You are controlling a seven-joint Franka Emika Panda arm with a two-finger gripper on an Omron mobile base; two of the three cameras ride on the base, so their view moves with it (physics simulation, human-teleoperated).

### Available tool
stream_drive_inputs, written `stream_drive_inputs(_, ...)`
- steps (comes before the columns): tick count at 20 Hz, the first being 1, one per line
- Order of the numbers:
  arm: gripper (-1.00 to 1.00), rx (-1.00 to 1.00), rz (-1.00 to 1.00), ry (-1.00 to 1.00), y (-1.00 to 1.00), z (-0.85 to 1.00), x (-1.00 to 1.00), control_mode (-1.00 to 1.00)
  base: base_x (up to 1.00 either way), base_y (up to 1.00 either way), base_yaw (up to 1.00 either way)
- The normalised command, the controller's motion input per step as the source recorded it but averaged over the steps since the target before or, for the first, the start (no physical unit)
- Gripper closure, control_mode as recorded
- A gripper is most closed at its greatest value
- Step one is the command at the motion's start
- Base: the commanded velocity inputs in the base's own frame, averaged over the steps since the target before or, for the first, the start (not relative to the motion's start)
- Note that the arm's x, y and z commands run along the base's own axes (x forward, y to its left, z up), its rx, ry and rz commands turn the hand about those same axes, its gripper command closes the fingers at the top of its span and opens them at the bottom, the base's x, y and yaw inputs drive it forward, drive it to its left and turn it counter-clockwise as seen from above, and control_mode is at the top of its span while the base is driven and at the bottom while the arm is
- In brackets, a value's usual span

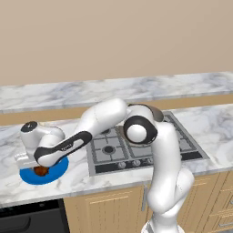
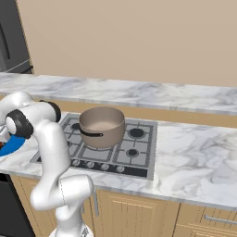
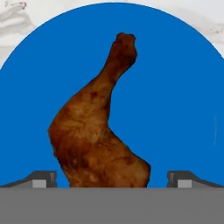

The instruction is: Retrieve the frozen meat and place it in the pot on a burner. Then turn the burner on.

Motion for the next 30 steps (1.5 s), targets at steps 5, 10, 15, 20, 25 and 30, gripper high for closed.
stream_drive_inputs(5, -1.00, 0.00, 0.00, 0.00, 0.00, -0.11, 0.00, -1.00, 0.00, 0.00, 0.00)
stream_drive_inputs(10, -1.00, 0.00, 0.00, 0.00, 0.00, -0.06, 0.00, -1.00, 0.00, 0.00, 0.00)
stream_drive_inputs(15, -1.00, 0.00, 0.00, 0.00, 0.00, -0.20, 0.00, -1.00, 0.00, 0.00, 0.00)
stream_drive_inputs(20, -1.00, 0.00, 0.00, 0.00, 0.00, -0.08, 0.00, -1.00, 0.00, 0.00, 0.00)
stream_drive_inputs(25, 1.00, 0.00, 0.00, 0.00, 0.00, -0.06, 0.00, -1.00, 0.00, 0.00, 0.00)
stream_drive_inputs(30, 1.00, 0.00, 0.00, 0.00, -0.01, 0.00, 0.00, -1.00, 0.00, 0.00, 0.00)
